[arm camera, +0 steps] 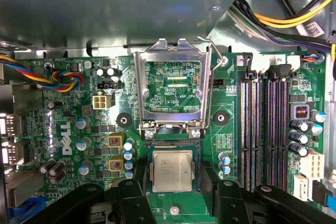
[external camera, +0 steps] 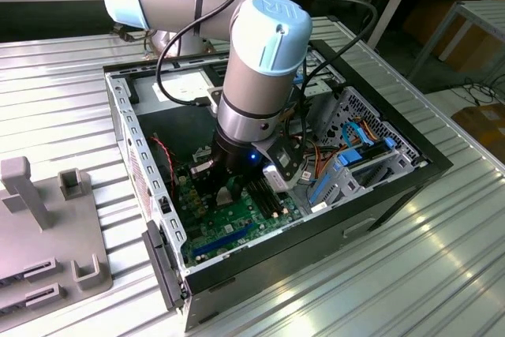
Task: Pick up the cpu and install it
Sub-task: 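Place the cpu into insertion slot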
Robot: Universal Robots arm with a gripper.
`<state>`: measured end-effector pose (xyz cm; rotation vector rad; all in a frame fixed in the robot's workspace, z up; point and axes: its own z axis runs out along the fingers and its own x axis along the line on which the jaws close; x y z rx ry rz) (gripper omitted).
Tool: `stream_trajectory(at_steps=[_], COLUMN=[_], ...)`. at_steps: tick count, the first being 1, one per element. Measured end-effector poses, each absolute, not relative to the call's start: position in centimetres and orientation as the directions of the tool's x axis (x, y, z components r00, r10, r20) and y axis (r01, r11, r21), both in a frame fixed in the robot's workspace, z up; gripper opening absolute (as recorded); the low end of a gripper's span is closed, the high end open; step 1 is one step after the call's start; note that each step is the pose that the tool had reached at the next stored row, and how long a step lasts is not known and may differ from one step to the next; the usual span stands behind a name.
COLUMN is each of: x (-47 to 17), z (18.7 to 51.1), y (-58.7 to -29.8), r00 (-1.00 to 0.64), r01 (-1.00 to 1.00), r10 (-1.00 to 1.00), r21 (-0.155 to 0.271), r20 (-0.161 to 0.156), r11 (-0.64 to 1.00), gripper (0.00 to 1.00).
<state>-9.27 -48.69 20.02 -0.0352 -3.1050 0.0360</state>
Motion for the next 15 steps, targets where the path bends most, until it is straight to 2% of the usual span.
stream_trajectory(at_steps=[5, 6, 7, 8, 15], x=[-9.27, -9.27, -9.27, -9.27, -9.24], z=[20.02, 20.02, 20.02, 20.02, 20.00], y=[-48.69, -48.69, -48.69, -48.69, -48.64], r00=[-0.999, -0.999, -0.999, -0.999, -0.997], r01=[0.022, 0.022, 0.022, 0.022, 0.063], r10=[0.023, 0.023, 0.023, 0.023, 0.063], r21=[-0.024, -0.024, -0.024, -0.024, -0.024], r20=[0.036, 0.036, 0.036, 0.036, 0.036], r11=[0.999, 0.999, 0.999, 0.999, 0.998], gripper=[0.53, 0.58, 0.58, 0.65, 0.65])
